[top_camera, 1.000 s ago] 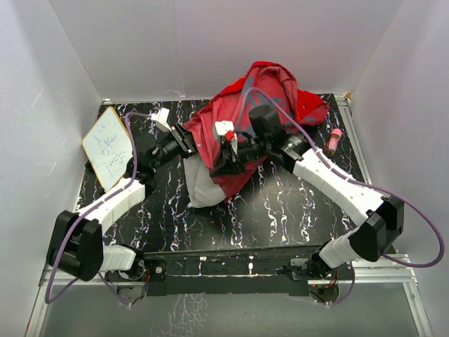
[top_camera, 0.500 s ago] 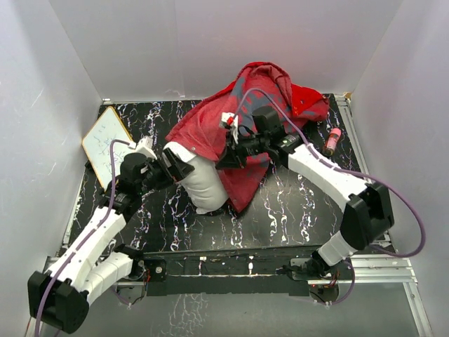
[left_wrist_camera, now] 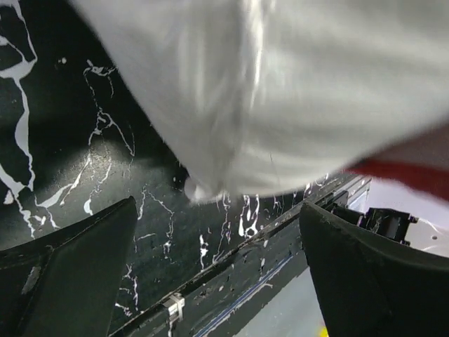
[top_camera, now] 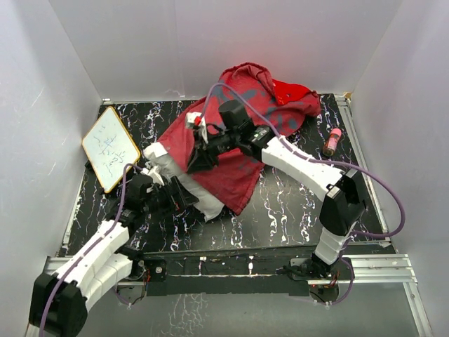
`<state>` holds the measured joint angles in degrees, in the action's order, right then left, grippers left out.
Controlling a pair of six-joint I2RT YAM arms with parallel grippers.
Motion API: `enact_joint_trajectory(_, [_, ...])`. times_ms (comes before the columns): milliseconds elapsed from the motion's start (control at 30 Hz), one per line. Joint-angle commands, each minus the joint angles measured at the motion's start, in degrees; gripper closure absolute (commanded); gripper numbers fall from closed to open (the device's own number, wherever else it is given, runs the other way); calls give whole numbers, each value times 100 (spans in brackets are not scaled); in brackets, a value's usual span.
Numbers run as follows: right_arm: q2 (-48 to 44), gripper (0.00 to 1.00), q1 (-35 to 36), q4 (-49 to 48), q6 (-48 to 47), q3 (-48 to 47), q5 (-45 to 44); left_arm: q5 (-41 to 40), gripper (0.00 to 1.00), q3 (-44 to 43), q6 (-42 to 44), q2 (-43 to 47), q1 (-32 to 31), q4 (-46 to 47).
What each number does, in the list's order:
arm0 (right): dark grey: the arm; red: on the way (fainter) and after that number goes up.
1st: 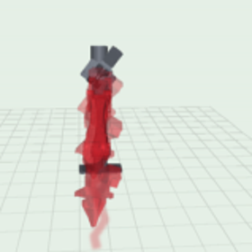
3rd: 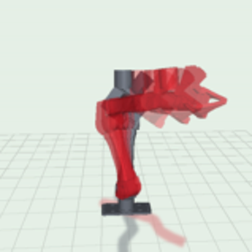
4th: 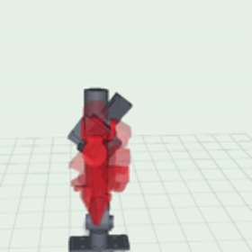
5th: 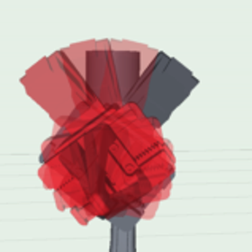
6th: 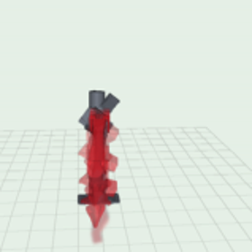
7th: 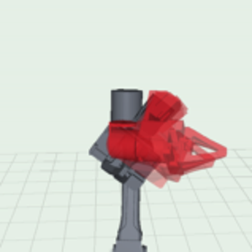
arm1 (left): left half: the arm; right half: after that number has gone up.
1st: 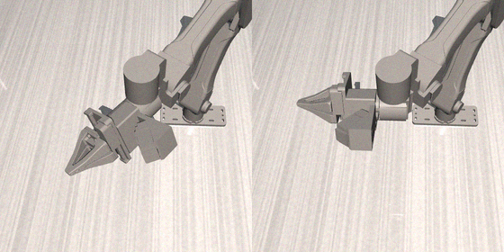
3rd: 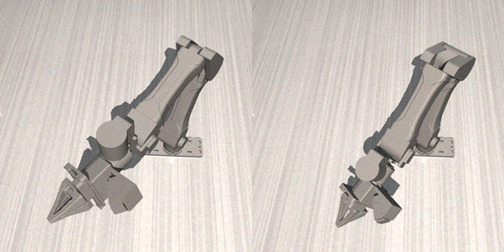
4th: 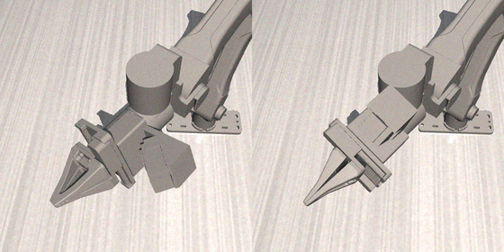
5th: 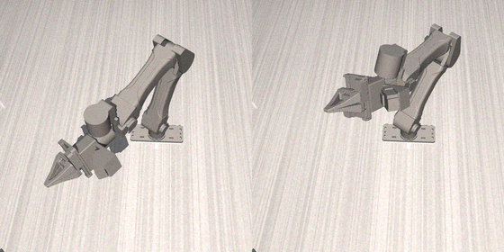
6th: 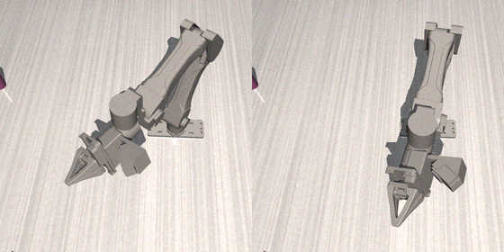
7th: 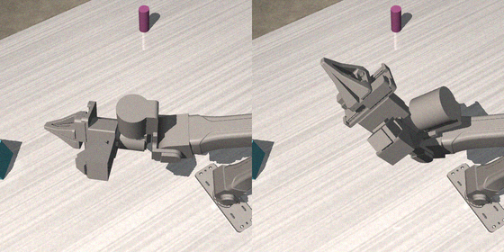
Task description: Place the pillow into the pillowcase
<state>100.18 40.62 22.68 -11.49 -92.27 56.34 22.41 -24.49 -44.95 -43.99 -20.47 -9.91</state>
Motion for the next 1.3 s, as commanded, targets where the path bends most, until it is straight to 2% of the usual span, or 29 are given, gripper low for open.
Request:
enact_joint_trajectory(0, [-92, 63, 436, 148, -182, -84, 102, 406, 3, 199, -581, -479, -24, 1896])
enact_joint_trajectory(100, [-519, 39, 184, 539, -796, 136, -97, 253, 6, 173, -645, -847, -27, 2251])
enact_joint_trajectory(167, [-995, 28, -185, 722, -1157, 512, -4, 187, 15, 223, -747, -1027, -28, 2515])
enact_joint_trajectory(267, [-1917, 15, -846, 579, -1456, 1459, -14, 168, 40, 331, -937, -1327, -31, 2976])
enact_joint_trajectory(367, [-2833, 2, -1003, 250, -1829, 2612, -975, 272, 68, 382, -1079, -1643, -34, 3408])
enact_joint_trajectory(400, [-2976, 1, -1003, -3, -1847, 2978, -1287, 304, 72, 383, -1114, -1713, -28, 3538])
enact_joint_trajectory(567, [-2807, 1, -965, -763, -1385, 3892, -2118, 515, 86, 237, -1210, -1878, -28, 3889])
enact_joint_trajectory(800, [-1973, 1, -517, -1078, -1190, 3713, -3111, 756, 91, 66, -1314, -1760, -28, 4097])
enact_joint_trajectory(933, [-1789, 0, -396, -1080, -1058, 3680, -3048, 856, 92, 33, -1336, -1755, -28, 4203])
enact_joint_trajectory(1033, [-1746, 5, -393, -1189, -831, 3761, -2718, 957, 92, 32, -1444, -1838, -30, 4405])
enact_joint_trajectory(1133, [-1658, 15, -392, -1303, -679, 3814, -2577, 1024, 92, 41, -1551, -1933, -34, 4655])
enact_joint_trajectory(1200, [-1573, 30, -389, -1280, -673, 3754, -2552, 1044, 93, 43, -1613, -1948, -41, 4769])
enact_joint_trajectory(1267, [-1538, 58, -401, -979, -860, 3557, -2433, 1006, 93, -2, -1533, -1890, -37, 4656])
